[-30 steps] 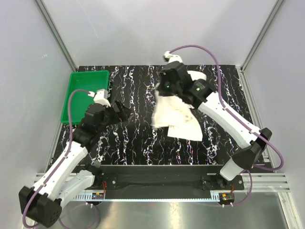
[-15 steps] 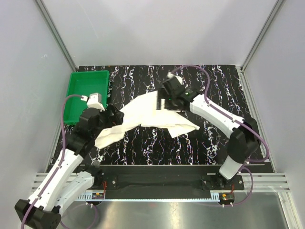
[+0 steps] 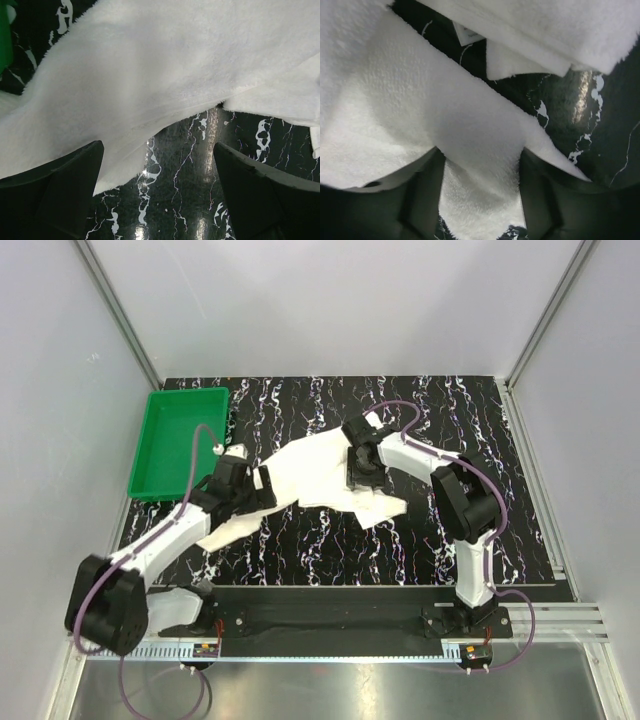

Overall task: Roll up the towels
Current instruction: Flatten the towel

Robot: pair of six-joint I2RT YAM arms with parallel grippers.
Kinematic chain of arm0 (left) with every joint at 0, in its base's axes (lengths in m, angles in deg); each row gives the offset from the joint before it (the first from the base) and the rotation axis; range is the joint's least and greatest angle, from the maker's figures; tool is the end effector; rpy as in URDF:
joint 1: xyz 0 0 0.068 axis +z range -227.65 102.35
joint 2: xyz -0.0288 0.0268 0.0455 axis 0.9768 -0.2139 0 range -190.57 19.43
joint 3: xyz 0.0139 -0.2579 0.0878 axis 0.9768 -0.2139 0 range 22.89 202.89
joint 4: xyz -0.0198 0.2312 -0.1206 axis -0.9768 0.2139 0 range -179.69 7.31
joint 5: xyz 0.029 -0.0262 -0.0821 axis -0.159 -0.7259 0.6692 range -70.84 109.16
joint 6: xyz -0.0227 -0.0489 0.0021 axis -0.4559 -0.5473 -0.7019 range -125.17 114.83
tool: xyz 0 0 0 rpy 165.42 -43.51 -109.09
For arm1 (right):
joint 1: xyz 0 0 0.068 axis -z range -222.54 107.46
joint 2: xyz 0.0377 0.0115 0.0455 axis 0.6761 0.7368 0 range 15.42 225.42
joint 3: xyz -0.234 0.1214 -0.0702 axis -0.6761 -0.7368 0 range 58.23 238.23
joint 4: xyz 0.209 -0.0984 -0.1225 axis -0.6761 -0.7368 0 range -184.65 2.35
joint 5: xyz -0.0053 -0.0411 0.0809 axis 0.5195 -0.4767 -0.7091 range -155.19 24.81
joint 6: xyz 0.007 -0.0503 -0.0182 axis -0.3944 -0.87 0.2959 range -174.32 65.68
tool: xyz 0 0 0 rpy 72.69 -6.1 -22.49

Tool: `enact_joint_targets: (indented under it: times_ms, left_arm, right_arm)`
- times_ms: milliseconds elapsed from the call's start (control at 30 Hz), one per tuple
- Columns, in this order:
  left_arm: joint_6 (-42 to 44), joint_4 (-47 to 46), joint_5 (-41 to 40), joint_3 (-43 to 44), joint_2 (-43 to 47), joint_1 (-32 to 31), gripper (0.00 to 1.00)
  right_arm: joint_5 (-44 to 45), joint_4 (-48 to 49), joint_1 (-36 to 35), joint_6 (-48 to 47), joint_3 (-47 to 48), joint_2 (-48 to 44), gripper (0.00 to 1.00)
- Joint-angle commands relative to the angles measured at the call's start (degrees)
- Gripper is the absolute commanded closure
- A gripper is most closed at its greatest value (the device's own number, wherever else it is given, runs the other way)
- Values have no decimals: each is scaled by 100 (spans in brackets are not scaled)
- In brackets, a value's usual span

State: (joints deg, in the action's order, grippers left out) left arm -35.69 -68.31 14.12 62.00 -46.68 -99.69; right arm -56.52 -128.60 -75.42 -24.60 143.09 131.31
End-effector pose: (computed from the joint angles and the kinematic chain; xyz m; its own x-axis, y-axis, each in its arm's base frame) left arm 0.2157 -0.0839 0.2153 -0.7593 -0.2384 -0.6056 -0.0764 0.9567 -0.2808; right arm 0.3471 0.2182 0.1723 -0.9402 -0.0242 -0.3396 -0.0361 0.9989 0.0289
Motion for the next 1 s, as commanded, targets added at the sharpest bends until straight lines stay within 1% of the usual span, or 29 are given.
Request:
enact_joint_targets:
  times_ms: [0,33,133,167,200,267,300,333,400,433,467,500,533,567,600,667,700,733,767,800,833,867,900,933,967]
  left_arm:
    - [11,-846,284,157,-645,33,1]
    - [29,-916,301,367,-884,33,1]
    - [117,-716,188,1026,-1938,33,1]
    - [134,-645,126,1193,-2185,42,1]
    - [169,-592,56,1465,-2596,42,1]
    - [178,-495,21,1669,-2906,77,1]
    - [152,-486,29,1757,-3091,138,1]
    - [143,-556,73,1758,-3145,182,1]
    - [82,-670,265,1653,-3206,331,1]
    - [73,-775,327,1617,-3215,367,1]
    - [73,-802,354,1574,-3216,393,1]
    - [82,-829,398,1512,-3216,402,1]
    - [82,-890,407,1485,-3216,403,1]
    - [64,-908,459,1468,-3224,403,1]
    - [64,-926,469,1433,-3233,403,1]
    - [64,-961,486,1397,-3216,403,1]
    - [55,-970,617,1380,-3189,394,1]
    - [55,-970,653,1362,-3154,394,1]
    - [64,-961,705,1362,-3084,359,1]
    - [64,-944,715,1345,-3049,324,1]
    - [73,-900,715,1362,-2996,280,1]
    - [108,-873,671,1371,-2909,158,1]
    - [108,-777,627,1388,-2873,87,1]
    - [125,-742,592,1397,-2829,34,1]
    - [117,-706,566,1397,-2759,-62,1]
  right_arm:
    - [-207,113,89,-132,40,117,46]
    - [-260,174,124,-159,-56,117,50]
    - [-453,245,142,-255,-232,-5,70]
    - [-506,237,142,-256,-259,-32,92]
    - [-532,202,133,-247,-277,-76,100]
    - [-498,157,142,-256,-434,-452,100]
    - [-306,140,151,-221,-487,-637,100]
    - [-174,35,185,-203,-549,-1030,100]
    - [177,-132,501,-151,-558,-1436,100]
    - [231,-237,676,-159,-567,-1812,100]
    - [276,-264,922,-150,-576,-1973,100]
    - [293,-273,1394,-159,-576,-2122,100]
    - [259,-299,1660,-185,-489,-2350,100]
    - [232,-291,1880,-264,-418,-2431,100]
    - [284,-282,2248,-282,-339,-2484,100]
    - [233,-335,2566,-334,82,-2406,100]
    - [223,-370,2716,-370,275,-2292,100]
    - [206,-457,2969,-396,686,-1995,100]
    - [171,-467,3102,-414,907,-1827,100]
    - [110,-458,3208,-440,1336,-1642,100]
    - [48,-475,3479,-458,1601,-1214,100]
    - [21,-493,3577,-458,1882,-984,100]
    - [4,-476,3657,-484,2407,-755,100]
    - [-23,-475,3823,-510,2717,-248,98]
    - [12,-554,3894,-528,3059,27,77]
